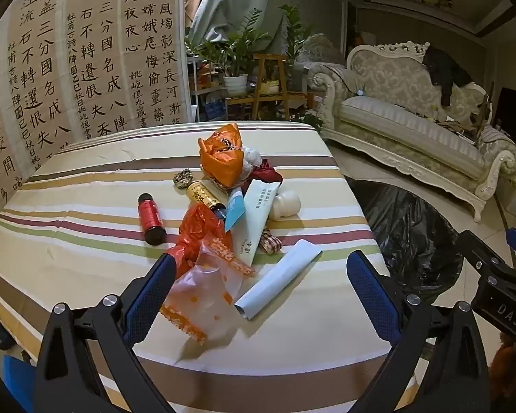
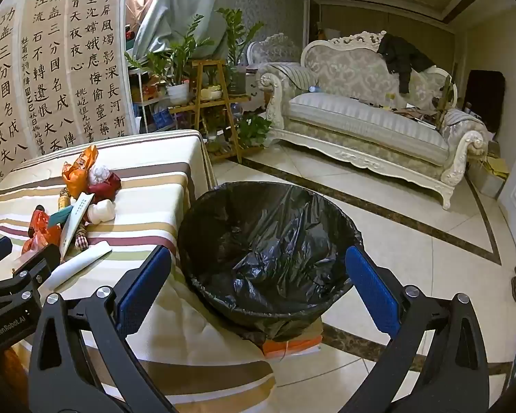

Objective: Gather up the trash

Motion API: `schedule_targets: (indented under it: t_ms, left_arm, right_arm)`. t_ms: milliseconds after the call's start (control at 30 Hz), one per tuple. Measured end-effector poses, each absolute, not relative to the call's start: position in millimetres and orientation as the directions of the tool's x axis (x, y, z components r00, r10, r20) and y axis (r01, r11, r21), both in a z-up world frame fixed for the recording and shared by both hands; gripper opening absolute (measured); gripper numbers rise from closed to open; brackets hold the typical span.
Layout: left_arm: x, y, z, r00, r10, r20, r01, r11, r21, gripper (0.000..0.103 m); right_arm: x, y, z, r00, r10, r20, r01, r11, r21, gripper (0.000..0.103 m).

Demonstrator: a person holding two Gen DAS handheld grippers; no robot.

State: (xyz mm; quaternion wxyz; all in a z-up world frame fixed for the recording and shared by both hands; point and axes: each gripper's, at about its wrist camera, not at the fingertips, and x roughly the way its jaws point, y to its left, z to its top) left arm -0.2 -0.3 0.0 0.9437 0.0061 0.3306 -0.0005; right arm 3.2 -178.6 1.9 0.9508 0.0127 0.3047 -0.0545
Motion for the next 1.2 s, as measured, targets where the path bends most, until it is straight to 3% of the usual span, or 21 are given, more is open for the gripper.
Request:
schedule_targets:
  t_ms: [1200]
  left_arm:
    - [-3.6, -13.0, -1.7, 0.775, 0.008, -0.632, 0.018, 0.999, 0.036, 0.097]
  right_arm:
    - [-2.1, -192.0, 0.0, 0.802, -0.098, -0.59, 0.13, 0.991, 0.011, 0.099]
